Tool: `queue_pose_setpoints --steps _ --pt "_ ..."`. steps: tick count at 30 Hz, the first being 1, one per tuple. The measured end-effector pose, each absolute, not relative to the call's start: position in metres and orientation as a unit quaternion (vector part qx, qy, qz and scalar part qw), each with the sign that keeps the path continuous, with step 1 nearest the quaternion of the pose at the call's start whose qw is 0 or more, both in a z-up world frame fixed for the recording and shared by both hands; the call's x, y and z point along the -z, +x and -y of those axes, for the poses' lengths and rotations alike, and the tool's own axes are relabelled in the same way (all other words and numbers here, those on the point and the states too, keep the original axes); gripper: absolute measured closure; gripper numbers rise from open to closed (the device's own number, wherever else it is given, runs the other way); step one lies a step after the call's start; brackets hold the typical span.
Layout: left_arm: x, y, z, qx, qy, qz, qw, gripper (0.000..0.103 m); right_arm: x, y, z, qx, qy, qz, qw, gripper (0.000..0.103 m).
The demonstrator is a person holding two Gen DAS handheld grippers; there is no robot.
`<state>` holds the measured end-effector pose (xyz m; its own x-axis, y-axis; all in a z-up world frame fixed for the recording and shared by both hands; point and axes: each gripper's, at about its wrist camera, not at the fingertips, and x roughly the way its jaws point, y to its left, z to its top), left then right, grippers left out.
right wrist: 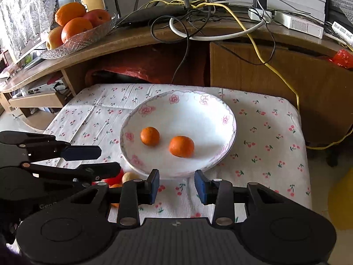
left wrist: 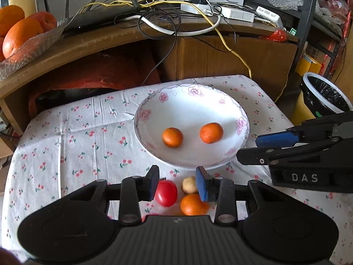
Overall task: Organize fruits
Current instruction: 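Move the right gripper to the large dark red tomato and grasp it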
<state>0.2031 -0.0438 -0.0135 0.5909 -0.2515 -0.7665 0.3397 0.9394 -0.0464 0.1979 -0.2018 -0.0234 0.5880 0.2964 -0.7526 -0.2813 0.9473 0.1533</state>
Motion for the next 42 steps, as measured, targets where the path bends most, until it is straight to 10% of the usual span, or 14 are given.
queue_pose_setpoints --steps 42 --pt "0.031 0.158 0.018 0.213 0.135 -0.423 0.87 0.058 0.045 0.161 0.198 -0.208 -0.06 -0.476 0.852 0.055"
